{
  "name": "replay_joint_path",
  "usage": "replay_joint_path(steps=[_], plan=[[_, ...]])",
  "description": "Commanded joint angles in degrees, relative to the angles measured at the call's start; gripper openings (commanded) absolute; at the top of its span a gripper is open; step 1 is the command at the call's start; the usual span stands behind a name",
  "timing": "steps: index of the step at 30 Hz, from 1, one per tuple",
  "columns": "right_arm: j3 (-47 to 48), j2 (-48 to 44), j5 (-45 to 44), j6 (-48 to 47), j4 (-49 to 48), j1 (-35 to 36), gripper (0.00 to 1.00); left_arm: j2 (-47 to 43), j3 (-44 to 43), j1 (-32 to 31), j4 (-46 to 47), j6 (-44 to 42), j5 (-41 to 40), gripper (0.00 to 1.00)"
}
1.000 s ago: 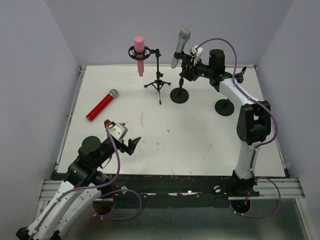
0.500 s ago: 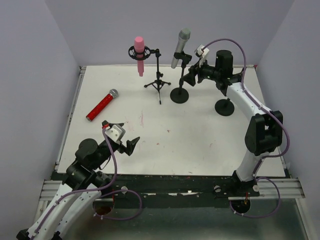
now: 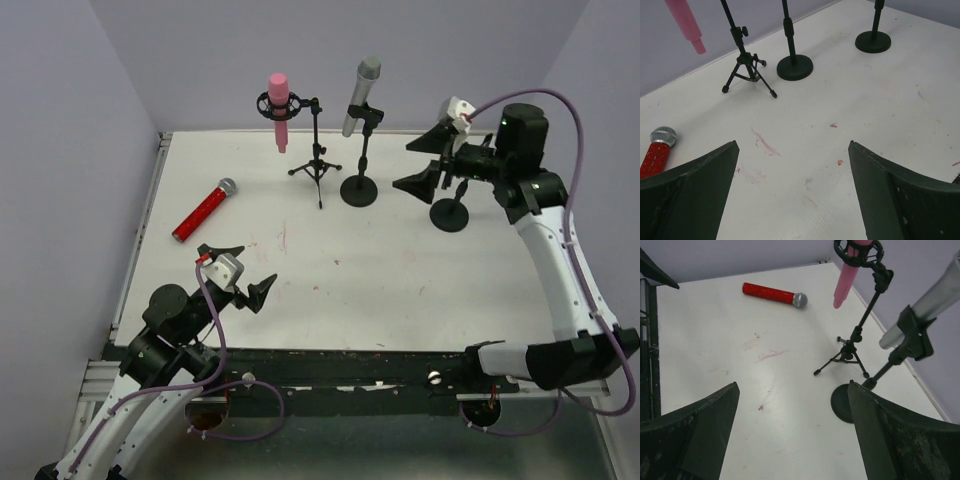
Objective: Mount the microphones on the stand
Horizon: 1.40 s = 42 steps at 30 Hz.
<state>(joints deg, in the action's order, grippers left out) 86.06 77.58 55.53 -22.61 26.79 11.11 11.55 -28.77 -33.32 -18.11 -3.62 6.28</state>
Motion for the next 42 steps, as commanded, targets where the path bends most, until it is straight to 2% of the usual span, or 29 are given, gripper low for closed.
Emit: replay_joint_path(steps=[1, 6, 8, 12, 15, 17, 21, 24, 32, 38, 42], plan=[[-2.0, -6.5, 2.2, 1.6, 8.3, -5.9, 0.98, -0.1, 0.1, 0.4, -0.2, 0.5, -0.6, 0.99], [-10.5, -15.3, -11.5, 6.8, 8.5, -10.7, 1.00, -0.6, 0.0, 0.4, 0.0, 0.7, -0.6, 0.99], [-15.6, -18.1, -19.0, 12.7, 4.5, -13.7, 1.00, -0.5, 0.1, 0.4, 0.1, 0.7, -0.5, 0.99], [-25.5, -22.7, -39.8, 26.7, -4.3, -17.9, 1.00, 0.0, 0.0, 0.4, 0.4, 0.9, 0.2, 0.99], [-32.5, -24.7, -50.5, 31.7, -10.5, -19.7, 1.00, 0.6, 0.0, 0.4, 0.4, 0.9, 1.0, 0.99], [-36.7, -24.3, -54.1, 32.5, -15.4, -19.8, 1.00, 0.7, 0.0, 0.4, 0.4, 0.9, 1.3, 0.99], [-44.9, -21.5, -51.9, 27.3, -31.1, -19.8, 1.00, 0.8, 0.1, 0.4, 0.4, 0.9, 1.4, 0.99], [-47.6, -14.8, -50.5, 24.4, -42.1, -19.8, 1.00, 0.8, 0.2, 0.4, 0.4, 0.8, 1.4, 0.99], [-57.3, -1.3, -41.4, 20.2, -80.8, -19.8, 0.95, 1.1, 0.3, 0.4, 0.4, 0.5, 0.3, 0.99], [-53.2, 8.0, -43.7, 25.7, -89.5, -19.8, 0.87, 1.9, 0.3, 0.4, 0.0, 0.4, -0.2, 0.99], [-52.2, 13.0, -41.3, 25.2, -95.6, -19.8, 0.75, 2.4, 0.3, 0.4, 0.1, 0.3, -0.4, 0.99]])
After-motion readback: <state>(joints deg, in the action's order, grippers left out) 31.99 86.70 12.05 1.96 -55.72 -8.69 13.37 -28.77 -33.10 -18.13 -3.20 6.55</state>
